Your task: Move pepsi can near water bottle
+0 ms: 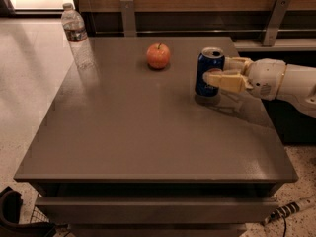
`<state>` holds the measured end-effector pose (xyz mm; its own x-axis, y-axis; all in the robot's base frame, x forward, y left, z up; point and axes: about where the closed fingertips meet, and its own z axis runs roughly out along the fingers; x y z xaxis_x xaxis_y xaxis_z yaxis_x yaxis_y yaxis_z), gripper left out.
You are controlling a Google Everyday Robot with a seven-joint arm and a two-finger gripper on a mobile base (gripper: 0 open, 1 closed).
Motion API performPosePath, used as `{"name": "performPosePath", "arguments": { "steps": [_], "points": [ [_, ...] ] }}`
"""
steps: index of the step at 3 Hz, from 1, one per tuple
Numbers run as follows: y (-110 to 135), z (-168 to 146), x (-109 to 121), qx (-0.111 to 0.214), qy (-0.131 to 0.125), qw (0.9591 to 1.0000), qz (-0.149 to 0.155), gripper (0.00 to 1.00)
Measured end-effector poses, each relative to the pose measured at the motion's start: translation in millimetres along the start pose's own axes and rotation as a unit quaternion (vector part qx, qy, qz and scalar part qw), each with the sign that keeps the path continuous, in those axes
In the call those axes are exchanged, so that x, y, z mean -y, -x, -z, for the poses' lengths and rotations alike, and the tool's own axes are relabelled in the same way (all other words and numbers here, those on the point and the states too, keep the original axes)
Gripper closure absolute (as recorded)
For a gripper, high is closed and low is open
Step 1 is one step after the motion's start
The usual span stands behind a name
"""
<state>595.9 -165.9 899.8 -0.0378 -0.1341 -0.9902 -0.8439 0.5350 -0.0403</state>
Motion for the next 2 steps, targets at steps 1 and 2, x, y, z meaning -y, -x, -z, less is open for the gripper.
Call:
{"name": "performPosePath", "arguments": {
  "steps": [1, 2],
  "points": [
    [29.8, -50.6, 6.9, 0.013, 0.028, 0.9995, 0.009, 1.0],
    [54.8, -107.4, -2.5, 0.038, 0.061, 0.9974, 0.003, 1.0]
  ]
}}
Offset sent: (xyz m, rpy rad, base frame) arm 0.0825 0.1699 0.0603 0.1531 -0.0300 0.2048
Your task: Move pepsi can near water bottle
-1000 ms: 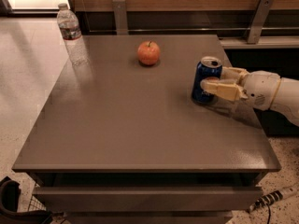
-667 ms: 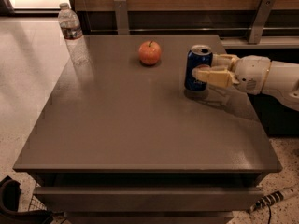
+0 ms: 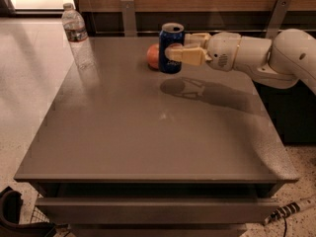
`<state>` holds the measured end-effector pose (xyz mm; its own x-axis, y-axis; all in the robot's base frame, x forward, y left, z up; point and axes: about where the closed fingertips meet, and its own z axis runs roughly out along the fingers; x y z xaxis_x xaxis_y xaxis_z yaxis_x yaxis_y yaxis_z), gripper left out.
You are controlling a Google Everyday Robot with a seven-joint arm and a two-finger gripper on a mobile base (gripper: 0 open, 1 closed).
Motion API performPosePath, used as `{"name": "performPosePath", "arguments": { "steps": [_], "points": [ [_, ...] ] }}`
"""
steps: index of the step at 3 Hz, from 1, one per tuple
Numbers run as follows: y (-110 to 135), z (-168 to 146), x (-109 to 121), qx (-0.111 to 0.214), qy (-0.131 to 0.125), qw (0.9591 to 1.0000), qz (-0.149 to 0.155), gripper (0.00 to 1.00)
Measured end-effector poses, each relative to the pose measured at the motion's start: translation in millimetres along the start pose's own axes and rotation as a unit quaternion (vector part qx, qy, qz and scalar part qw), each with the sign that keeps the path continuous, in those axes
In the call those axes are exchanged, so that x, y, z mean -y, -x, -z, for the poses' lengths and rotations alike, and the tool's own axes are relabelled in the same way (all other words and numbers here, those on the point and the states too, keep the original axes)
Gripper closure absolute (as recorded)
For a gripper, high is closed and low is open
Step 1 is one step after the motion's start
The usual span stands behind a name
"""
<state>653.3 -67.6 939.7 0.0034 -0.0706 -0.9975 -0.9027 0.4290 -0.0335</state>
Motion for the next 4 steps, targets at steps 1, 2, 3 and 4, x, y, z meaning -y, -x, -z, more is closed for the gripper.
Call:
{"name": "performPosePath", "arguments": {
  "steps": [1, 2, 3, 4],
  "points": [
    [14.7, -53.1, -14.3, 0.028, 0.031, 0.9991, -0.008, 1.0],
    [16.6, -97.8, -26.0, 0.043, 0.052, 0.9977, -0.007, 1.0],
    [9.3, -131.6, -30.3, 0.035, 0.047, 0.9982, 0.011, 1.0],
    [-2.9, -160.0, -27.7, 0.031, 0.029, 0.9988, 0.024, 1.0]
  ]
}}
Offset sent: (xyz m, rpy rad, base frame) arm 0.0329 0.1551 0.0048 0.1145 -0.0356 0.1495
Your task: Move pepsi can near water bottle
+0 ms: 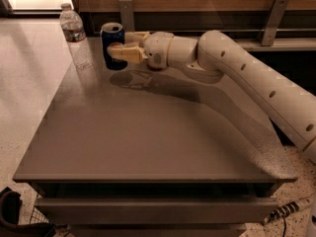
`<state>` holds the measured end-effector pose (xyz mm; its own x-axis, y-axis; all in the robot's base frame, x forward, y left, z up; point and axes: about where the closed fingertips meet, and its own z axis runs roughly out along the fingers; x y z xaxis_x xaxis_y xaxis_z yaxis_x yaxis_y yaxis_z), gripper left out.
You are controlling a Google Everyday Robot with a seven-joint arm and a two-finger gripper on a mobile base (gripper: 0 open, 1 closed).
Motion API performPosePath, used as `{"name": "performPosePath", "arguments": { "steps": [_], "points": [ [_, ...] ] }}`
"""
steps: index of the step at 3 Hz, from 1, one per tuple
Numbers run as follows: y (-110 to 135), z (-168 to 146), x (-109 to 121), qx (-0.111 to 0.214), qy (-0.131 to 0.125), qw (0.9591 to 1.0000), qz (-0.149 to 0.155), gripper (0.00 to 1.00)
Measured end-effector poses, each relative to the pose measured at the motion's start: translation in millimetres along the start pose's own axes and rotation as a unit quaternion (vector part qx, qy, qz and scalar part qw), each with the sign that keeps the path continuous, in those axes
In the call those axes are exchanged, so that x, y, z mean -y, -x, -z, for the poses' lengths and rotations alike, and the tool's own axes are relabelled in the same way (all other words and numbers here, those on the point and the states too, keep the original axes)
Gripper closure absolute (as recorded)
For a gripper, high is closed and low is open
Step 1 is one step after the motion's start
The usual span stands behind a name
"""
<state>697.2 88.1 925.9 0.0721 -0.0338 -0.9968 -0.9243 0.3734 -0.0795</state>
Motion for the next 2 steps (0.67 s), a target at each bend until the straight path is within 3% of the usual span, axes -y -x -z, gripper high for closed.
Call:
{"name": "performPosePath", "arguments": {
  "steps": [2],
  "points": [
    [-24.9, -43.4, 6.1, 0.008, -0.015, 0.9998, 0.009, 1.0]
  ]
}}
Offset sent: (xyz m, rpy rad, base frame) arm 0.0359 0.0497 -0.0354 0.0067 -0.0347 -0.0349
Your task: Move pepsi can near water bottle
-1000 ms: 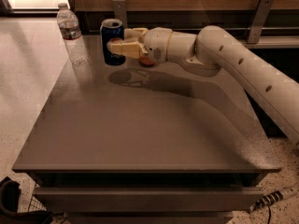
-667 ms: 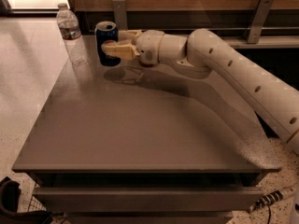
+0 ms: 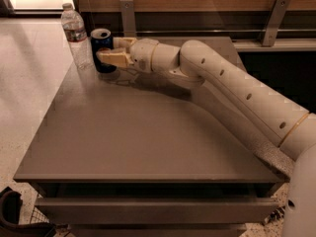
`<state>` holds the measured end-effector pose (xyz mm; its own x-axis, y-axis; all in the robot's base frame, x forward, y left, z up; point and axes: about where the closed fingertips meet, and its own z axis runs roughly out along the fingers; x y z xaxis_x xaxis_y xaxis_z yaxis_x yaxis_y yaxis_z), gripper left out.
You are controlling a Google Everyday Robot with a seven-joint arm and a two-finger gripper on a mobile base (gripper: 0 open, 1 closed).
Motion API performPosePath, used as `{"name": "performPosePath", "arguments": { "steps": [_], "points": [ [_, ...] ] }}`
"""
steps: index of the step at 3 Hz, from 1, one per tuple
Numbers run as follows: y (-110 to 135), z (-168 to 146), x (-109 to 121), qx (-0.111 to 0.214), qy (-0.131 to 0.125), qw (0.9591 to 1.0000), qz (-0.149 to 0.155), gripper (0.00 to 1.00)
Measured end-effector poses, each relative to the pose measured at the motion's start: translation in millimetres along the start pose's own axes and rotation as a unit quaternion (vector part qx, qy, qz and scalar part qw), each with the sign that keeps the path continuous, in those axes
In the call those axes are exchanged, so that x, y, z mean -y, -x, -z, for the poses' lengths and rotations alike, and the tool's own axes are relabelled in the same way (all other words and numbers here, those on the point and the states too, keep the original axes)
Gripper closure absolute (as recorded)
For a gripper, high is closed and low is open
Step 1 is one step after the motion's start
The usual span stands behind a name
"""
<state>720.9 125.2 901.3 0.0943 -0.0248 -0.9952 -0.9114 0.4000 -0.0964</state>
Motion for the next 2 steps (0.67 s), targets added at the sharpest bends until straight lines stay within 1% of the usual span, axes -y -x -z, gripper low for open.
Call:
{"name": "performPosePath", "arguments": {
  "steps": [1, 2],
  "points": [
    [-14.8, -12.4, 5.6, -0.019, -0.011, 0.9997, 0.008, 1.0],
    [-16.7, -18.9, 0.9, -0.035, -0.015, 0.9991, 0.017, 0.96]
  ]
}}
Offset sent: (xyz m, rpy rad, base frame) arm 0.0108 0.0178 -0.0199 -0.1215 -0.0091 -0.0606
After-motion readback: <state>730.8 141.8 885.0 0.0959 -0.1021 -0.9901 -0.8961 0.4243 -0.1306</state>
